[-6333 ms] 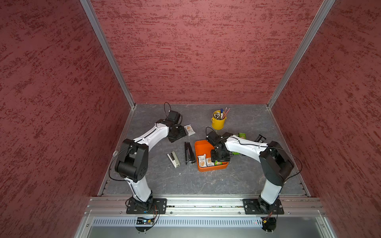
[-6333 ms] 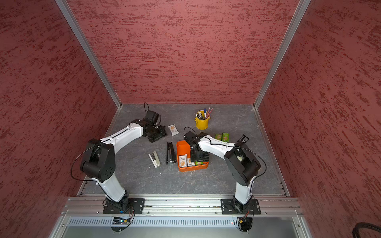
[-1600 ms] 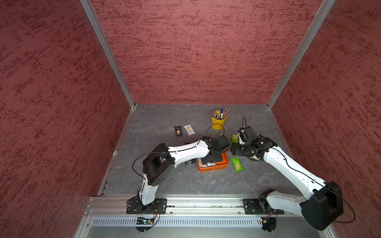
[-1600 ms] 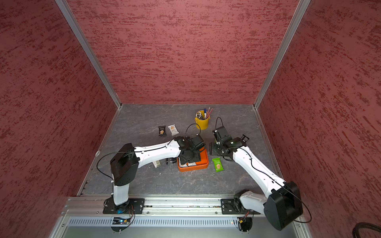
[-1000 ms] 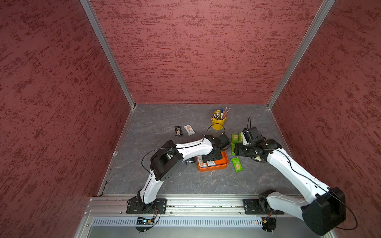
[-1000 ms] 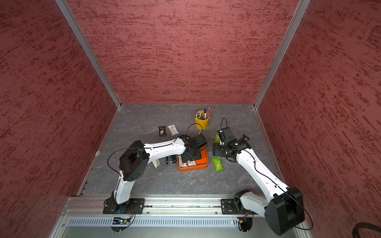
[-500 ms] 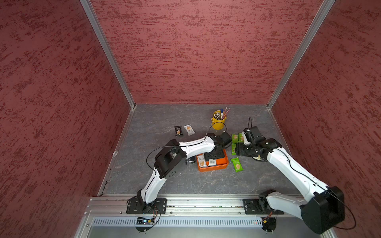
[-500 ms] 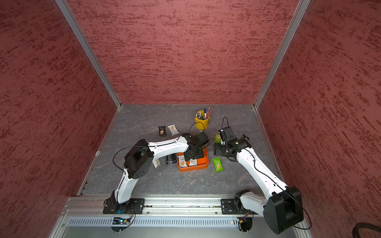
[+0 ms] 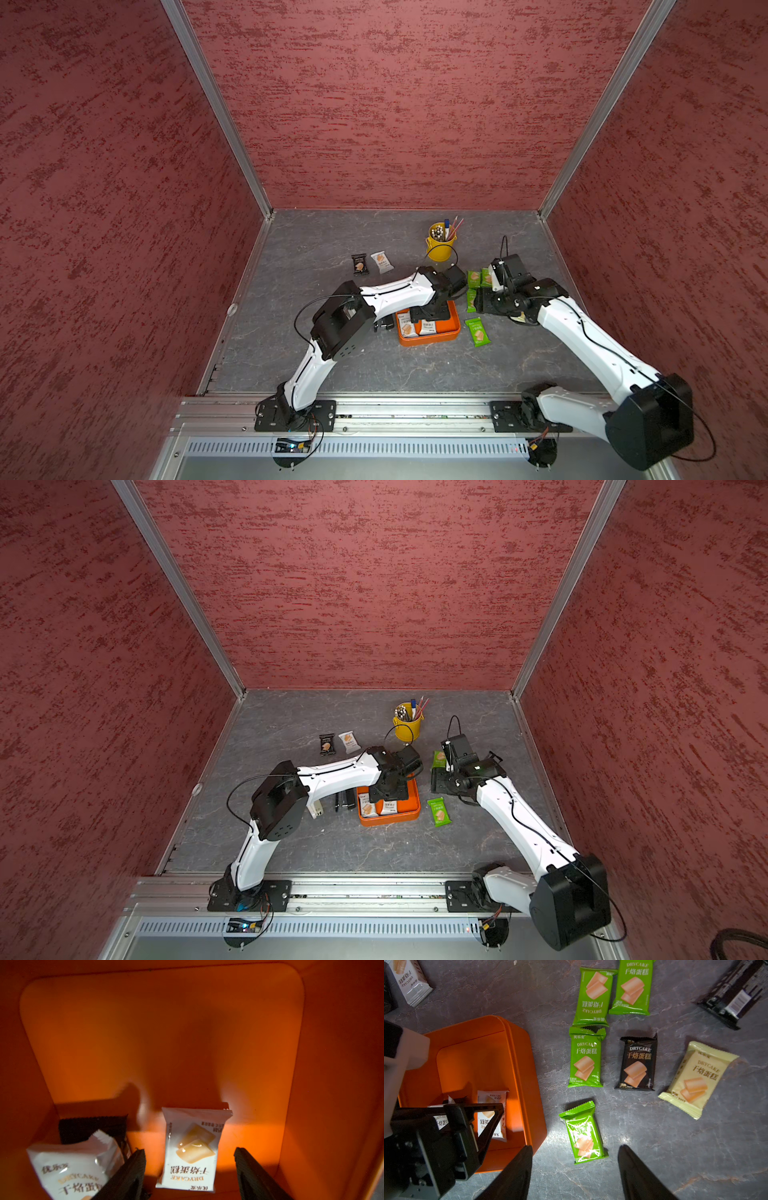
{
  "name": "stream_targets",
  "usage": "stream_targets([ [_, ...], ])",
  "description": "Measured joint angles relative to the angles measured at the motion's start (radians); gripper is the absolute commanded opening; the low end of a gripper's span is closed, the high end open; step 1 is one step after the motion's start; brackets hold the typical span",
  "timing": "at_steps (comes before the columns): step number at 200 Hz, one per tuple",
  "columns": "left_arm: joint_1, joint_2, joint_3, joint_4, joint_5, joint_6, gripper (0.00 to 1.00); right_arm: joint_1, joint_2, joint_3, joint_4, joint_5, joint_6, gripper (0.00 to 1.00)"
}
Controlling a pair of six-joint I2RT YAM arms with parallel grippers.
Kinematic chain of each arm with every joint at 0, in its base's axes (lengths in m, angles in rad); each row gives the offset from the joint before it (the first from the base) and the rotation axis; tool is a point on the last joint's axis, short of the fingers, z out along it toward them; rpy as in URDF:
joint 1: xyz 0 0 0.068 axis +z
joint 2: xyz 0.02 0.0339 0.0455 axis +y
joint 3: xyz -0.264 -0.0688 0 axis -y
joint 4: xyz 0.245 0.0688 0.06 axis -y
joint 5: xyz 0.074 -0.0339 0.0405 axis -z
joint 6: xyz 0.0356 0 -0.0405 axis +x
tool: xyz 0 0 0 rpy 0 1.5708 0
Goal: Take the cookies out of the storage box
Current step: Pick up the cookie from the storage box.
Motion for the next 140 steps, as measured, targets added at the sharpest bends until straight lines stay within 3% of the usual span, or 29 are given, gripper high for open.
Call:
stream_targets([
  [101, -0.012, 0.06, 0.029, -0.005, -0.004, 0.008, 0.65, -0.008, 0.0, 0.0, 0.0, 0.0, -0.003, 0.7],
  [140, -0.007, 0.06, 0.012, 0.022, -0.003, 0.014, 0.5, -0.01, 0.0, 0.0, 0.0, 0.0, -0.003, 0.7],
])
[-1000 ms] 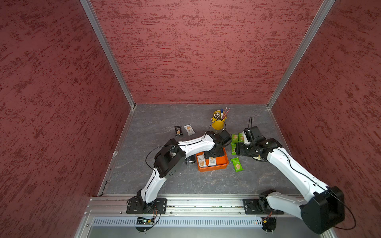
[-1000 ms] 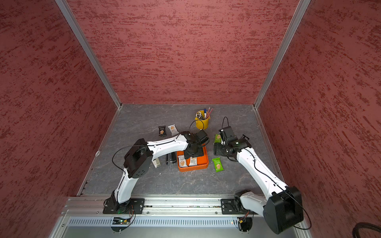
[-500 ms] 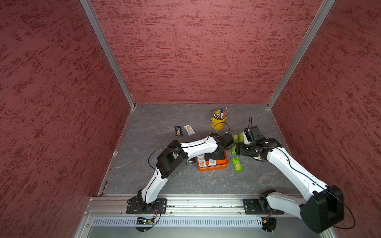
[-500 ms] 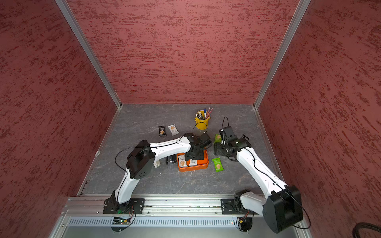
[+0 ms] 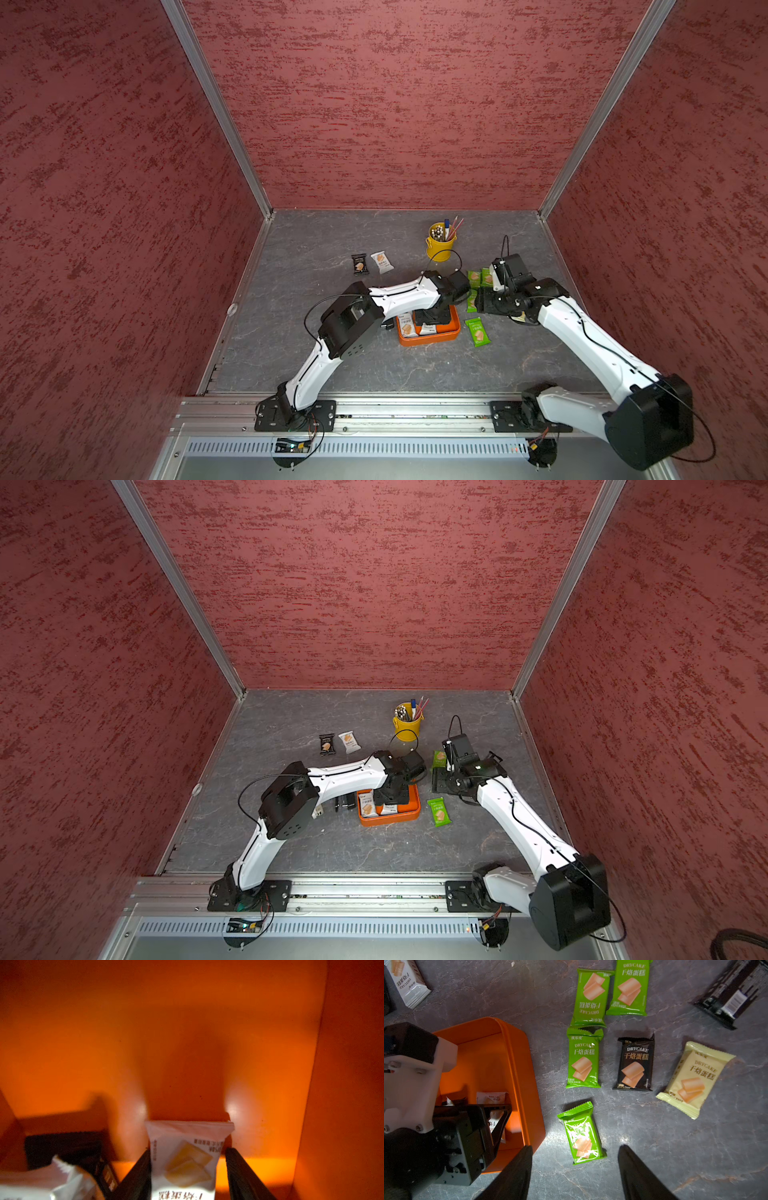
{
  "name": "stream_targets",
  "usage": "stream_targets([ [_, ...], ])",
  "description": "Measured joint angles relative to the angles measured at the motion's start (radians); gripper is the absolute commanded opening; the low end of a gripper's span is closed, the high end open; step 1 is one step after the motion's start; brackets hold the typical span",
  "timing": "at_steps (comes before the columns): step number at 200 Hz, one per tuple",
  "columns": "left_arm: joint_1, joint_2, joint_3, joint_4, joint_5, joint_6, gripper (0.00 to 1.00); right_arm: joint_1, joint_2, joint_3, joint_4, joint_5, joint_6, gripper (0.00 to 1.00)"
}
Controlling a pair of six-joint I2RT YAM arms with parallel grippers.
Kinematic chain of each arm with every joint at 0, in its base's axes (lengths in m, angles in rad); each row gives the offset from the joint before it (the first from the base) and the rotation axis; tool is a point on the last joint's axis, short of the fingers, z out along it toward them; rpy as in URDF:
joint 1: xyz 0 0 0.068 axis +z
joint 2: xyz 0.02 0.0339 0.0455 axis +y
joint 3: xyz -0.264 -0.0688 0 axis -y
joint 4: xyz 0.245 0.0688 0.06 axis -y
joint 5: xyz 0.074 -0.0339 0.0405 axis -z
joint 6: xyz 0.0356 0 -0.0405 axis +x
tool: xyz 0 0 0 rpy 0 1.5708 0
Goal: Take the cookies out of the storage box
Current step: Pick up the cookie from the storage box, then place the cookie at the center of the board.
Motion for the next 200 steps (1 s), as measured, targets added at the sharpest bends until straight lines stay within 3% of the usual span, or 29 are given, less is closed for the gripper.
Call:
stream_targets([
  [11, 0.002, 0.0, 0.0, 0.008, 0.0, -0.002, 0.38, 0.0, 0.0, 0.0, 0.0, 0.0, 0.0, 0.7],
  [19, 0.002, 0.0, -0.001, 0.013, 0.0, 0.002, 0.35, 0.0, 0.0, 0.0, 0.0, 0.0, 0.0, 0.7],
  [117, 0.022, -0.011, -0.001, 0.018, -0.008, 0.009, 0.36, -0.004, 0.0, 0.0, -0.002, 0.0, 0.0, 0.7],
  [200, 0.087, -0.11, -0.001, 0.032, -0.018, 0.043, 0.36, -0.005, -0.013, 0.002, -0.017, -0.037, 0.005, 0.7],
])
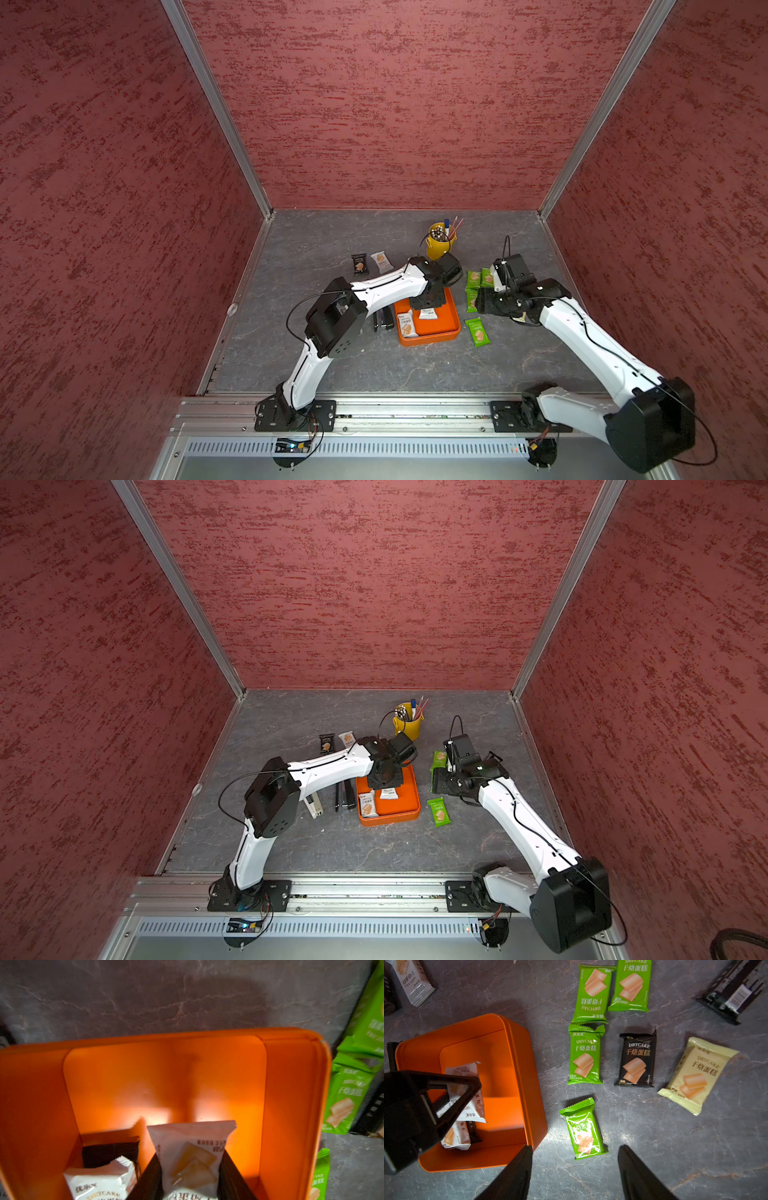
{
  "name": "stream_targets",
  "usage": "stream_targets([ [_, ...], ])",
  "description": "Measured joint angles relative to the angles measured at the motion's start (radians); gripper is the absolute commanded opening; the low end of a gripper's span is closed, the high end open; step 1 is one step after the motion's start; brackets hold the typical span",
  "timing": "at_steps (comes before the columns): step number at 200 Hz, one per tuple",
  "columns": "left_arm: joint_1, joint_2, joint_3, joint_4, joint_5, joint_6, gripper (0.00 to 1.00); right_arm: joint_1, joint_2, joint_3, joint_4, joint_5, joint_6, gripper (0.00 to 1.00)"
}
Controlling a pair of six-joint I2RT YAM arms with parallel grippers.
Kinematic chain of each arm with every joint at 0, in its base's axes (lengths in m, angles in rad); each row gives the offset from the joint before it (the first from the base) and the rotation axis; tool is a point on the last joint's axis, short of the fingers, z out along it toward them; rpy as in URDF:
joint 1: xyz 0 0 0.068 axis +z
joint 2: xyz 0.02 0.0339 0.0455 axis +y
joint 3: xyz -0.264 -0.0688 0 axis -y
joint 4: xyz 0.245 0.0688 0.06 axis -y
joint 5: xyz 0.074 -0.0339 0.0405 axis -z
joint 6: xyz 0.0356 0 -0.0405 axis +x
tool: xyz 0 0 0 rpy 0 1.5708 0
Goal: Take the cookies out of the storage box
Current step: Place the cookie at the center of the board.
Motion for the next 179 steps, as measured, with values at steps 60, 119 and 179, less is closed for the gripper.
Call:
stream_targets([
  [60, 0.13, -0.12, -0.026, 0.029, 0.025, 0.07, 0.36, 0.0, 0.03, 0.0, 0.067, -0.125, 0.08, 0.69],
  [119, 0.375, -0.231, -0.114, 0.038, 0.046, 0.193, 0.36, 0.024, 0.135, 0.021, 0.178, -0.183, 0.185, 0.68],
  [179, 0.604, -0.264, -0.291, 0.092, 0.072, 0.28, 0.36, 0.044, 0.281, 0.138, 0.249, -0.198, 0.238, 0.68],
])
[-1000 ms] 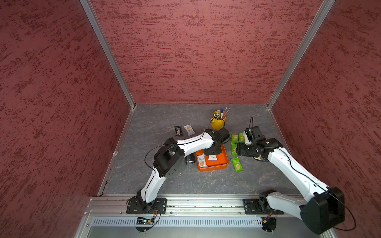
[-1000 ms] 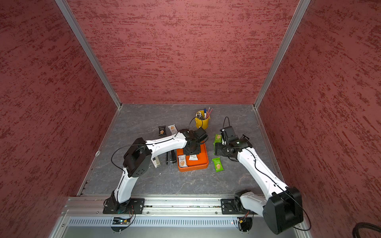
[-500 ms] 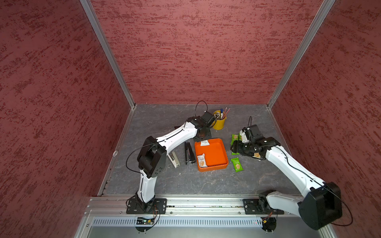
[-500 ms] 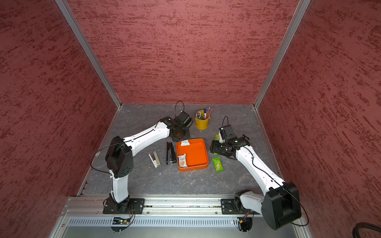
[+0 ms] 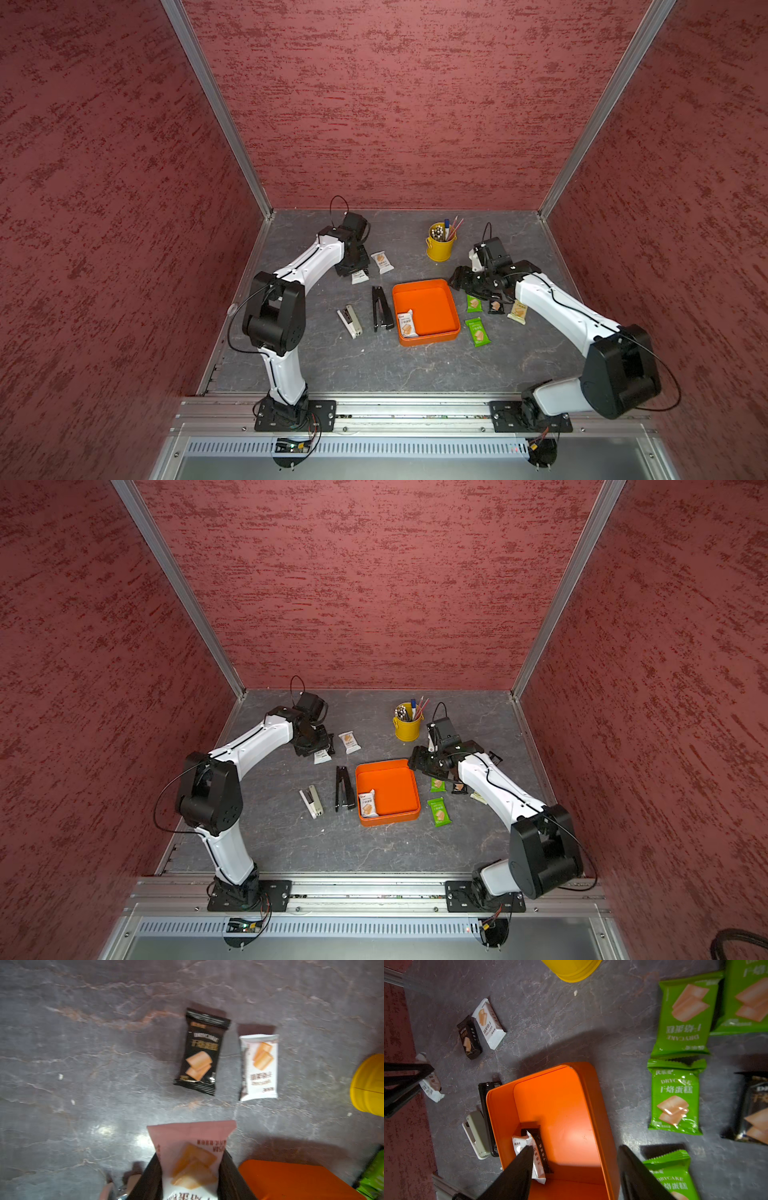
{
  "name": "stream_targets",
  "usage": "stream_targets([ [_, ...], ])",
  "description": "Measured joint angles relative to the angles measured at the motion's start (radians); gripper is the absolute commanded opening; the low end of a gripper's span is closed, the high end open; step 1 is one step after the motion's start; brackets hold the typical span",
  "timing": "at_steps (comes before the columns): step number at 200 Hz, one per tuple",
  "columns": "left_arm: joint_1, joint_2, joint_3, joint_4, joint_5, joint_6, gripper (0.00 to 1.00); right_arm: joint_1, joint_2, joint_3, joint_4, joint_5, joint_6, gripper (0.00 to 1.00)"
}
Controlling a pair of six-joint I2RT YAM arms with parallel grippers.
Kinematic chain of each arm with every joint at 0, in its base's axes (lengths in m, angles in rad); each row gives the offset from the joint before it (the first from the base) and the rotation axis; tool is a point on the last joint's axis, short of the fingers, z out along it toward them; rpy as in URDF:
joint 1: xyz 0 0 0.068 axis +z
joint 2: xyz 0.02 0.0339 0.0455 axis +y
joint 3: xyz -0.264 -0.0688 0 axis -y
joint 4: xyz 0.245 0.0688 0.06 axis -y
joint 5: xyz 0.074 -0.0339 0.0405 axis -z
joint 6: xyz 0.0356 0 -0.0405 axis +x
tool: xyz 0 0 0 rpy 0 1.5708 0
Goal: Take the cookies out of the storage box
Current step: Place the cookie at the center of the board.
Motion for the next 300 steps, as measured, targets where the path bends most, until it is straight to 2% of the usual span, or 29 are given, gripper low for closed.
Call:
stream_targets([
  [55, 0.132, 0.006, -0.083, 0.069, 0.026, 0.05, 0.36, 0.002, 0.081, 0.068, -0.007, 0.003, 0.021, 0.68],
  [135, 0.156, 0.128, -0.105, 0.147, 0.055, 0.064, 0.37, 0.002, 0.102, 0.106, -0.064, 0.027, 0.035, 0.68],
  [142, 0.156, 0.13, -0.105, 0.151, 0.055, 0.066, 0.39, 0.002, 0.102, 0.106, -0.068, 0.03, 0.037, 0.68],
  [152, 0.156, 0.13, -0.105, 0.156, 0.055, 0.071, 0.49, 0.002, 0.102, 0.106, -0.071, 0.033, 0.04, 0.68],
  [175, 0.156, 0.13, -0.105, 0.161, 0.056, 0.076, 0.62, 0.003, 0.102, 0.105, -0.071, 0.036, 0.042, 0.68],
  [192, 0.156, 0.126, -0.104, 0.157, 0.058, 0.081, 0.68, 0.002, 0.101, 0.105, -0.071, 0.038, 0.043, 0.68],
  [216, 0.149, 0.112, -0.104, 0.134, 0.058, 0.08, 0.7, 0.003, 0.094, 0.103, -0.071, 0.039, 0.043, 0.68],
  [257, 0.068, -0.01, -0.117, 0.103, 0.049, 0.048, 0.7, 0.003, 0.055, 0.089, -0.068, 0.037, 0.031, 0.68],
  [300, -0.134, -0.122, -0.133, 0.082, 0.022, -0.057, 0.7, 0.003, -0.002, 0.042, -0.067, 0.029, 0.007, 0.68],
])
